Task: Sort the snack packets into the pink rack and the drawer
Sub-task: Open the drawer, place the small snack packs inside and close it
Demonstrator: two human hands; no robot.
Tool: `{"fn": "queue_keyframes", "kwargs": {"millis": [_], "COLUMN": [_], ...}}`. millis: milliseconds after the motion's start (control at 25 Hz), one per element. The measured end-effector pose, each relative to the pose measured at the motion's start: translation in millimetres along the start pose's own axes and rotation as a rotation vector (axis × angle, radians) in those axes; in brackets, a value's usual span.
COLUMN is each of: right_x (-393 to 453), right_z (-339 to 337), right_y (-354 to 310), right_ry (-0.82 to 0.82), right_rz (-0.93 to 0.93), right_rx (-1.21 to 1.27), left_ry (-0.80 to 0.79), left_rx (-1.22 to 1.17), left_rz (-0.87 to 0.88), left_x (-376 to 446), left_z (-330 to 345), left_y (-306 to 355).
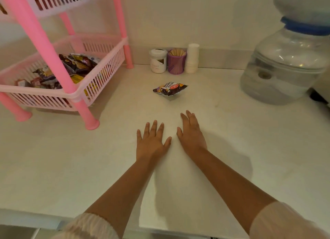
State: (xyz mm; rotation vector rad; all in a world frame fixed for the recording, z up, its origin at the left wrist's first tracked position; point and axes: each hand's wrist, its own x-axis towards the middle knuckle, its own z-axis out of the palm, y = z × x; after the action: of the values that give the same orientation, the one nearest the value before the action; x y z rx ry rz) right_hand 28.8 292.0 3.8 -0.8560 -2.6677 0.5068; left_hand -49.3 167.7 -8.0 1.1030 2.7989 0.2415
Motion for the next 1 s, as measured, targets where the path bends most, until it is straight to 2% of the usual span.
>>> {"fn": "queue_keyframes", "kwargs": {"millis": [200,400,480,680,1000], "right_x": [45.3,82.6,97.0,115.3,99.5], "right_z": [4.7,8.7,9.3,13.0,10.0], "right_y": [1.3,3.5,4.9,7.3,12.4], "right_ry": [0.055,0.153,0.196,0.152,0.147], "right_rz": [-0.060,-0.155,-0.166,-0.238,-0.188], "right_rx": [-0.058,-0.314,-0.340,-0.407,-0.368], "left_ry": [0.008,0.018,0.052,0.125,0.082], "left_rx": [-0.002,0.011,0.005,0.008,0.013], "left_rz": [-0.028,-0.018,-0.007,0.011,0.007], "left_x": [45.9,82.2,86.9,84.7,86.6], "left_z": [-1.7,-5.9,-3.2,2.9,1.0], "left_y": [-3.4,-2.3,-3.1,-4.2,-5.1]}}
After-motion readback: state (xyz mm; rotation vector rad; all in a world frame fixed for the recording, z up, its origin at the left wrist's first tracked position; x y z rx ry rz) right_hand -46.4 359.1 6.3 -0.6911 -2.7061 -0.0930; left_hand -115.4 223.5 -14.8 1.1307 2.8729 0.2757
